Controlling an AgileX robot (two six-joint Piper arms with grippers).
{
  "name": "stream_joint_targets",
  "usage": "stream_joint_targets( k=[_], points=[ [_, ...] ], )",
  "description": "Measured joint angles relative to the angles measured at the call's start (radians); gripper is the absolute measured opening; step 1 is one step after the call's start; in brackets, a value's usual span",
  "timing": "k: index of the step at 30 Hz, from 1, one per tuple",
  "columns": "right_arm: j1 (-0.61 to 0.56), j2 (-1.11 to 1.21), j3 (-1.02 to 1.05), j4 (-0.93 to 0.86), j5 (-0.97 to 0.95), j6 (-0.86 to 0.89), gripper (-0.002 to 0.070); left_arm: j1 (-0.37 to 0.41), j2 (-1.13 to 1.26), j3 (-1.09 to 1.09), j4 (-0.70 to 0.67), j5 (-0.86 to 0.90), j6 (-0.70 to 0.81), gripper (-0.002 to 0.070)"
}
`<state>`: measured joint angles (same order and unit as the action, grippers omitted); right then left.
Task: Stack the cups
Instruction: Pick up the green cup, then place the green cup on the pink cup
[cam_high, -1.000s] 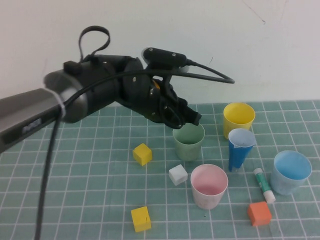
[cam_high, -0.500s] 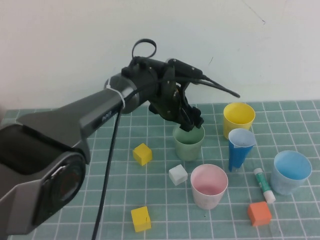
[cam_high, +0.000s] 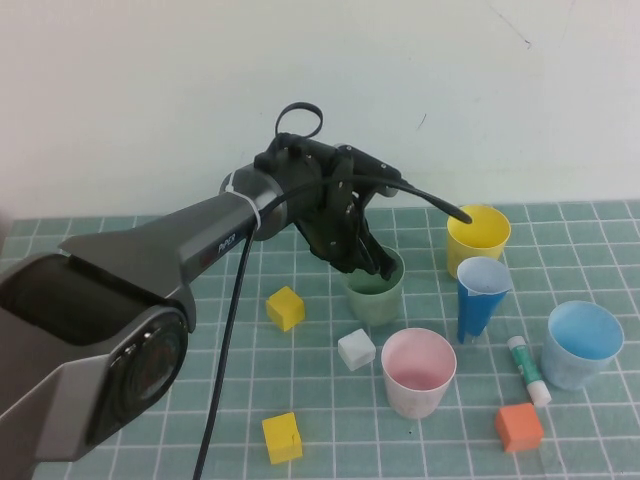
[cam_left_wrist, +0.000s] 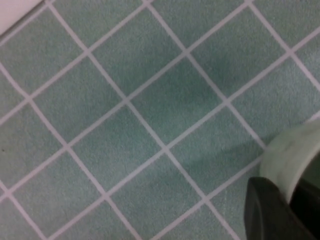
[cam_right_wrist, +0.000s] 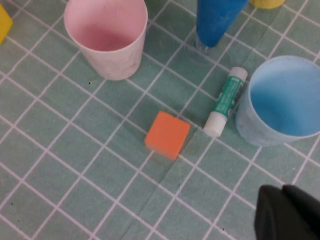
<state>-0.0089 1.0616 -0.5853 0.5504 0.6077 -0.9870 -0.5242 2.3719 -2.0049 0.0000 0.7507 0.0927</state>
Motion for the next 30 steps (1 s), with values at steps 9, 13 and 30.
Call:
stream_joint_targets(
  k=[9,13,30],
  points=[
    [0.000,0.000,0.005,0.002,-0.006,-0.002,-0.0002,0.000,-0.085,0.000,0.020,0.111,0.022,0.0008],
    [0.000,0.000,0.005,0.004,-0.006,-0.002,-0.0002,0.000,-0.171,0.000,0.000,0.165,0.055,0.0008],
    [0.000,0.000,0.005,0.018,-0.006,-0.002,-0.0002,-0.092,-0.203,0.012,-0.277,0.439,0.217,0.0008]
  ],
)
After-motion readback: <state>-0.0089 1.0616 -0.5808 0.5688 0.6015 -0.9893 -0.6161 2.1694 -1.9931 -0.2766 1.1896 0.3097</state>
